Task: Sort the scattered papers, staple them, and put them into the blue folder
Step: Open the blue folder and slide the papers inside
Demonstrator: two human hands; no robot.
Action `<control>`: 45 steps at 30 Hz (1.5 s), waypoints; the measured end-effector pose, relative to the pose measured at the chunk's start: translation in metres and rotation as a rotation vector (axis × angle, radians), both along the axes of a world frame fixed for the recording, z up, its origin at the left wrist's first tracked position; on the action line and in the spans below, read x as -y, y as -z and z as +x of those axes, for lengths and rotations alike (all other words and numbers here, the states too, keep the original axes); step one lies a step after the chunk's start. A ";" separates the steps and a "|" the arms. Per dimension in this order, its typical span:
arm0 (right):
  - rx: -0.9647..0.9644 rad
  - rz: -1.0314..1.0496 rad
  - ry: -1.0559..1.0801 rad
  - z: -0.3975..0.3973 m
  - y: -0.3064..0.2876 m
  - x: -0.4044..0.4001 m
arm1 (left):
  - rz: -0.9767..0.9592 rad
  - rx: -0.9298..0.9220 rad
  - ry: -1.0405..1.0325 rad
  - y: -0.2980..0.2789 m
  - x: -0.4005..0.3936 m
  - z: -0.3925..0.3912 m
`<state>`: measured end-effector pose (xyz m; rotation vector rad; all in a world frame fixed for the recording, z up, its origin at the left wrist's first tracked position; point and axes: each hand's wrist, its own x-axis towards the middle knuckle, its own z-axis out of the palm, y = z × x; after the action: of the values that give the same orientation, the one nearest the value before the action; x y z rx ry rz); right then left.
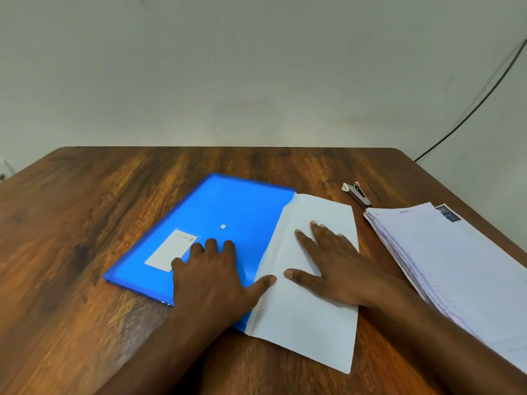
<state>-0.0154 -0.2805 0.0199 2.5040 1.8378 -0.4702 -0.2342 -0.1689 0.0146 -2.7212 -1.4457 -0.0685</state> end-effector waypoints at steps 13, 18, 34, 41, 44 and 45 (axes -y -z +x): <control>-0.086 0.084 0.013 0.018 -0.007 0.023 | -0.156 0.050 0.423 0.012 -0.001 0.012; -0.042 0.088 -0.045 0.023 -0.001 0.026 | -0.205 0.068 0.392 0.015 0.008 0.013; -0.014 0.508 0.386 0.071 -0.040 0.068 | -0.222 0.611 0.393 -0.015 0.067 0.092; 0.138 0.349 0.808 0.151 -0.050 0.138 | -0.564 0.726 0.359 -0.023 0.109 0.173; 0.141 0.228 0.883 0.179 -0.047 0.160 | -0.666 0.722 0.377 -0.020 0.115 0.188; 0.110 0.204 0.901 0.183 -0.047 0.165 | -0.704 0.719 0.372 -0.020 0.116 0.191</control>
<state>0.1678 -0.4453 0.0674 3.3017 0.6474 -0.1156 -0.0429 -0.2848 0.0341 -3.7882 -1.1869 -0.7608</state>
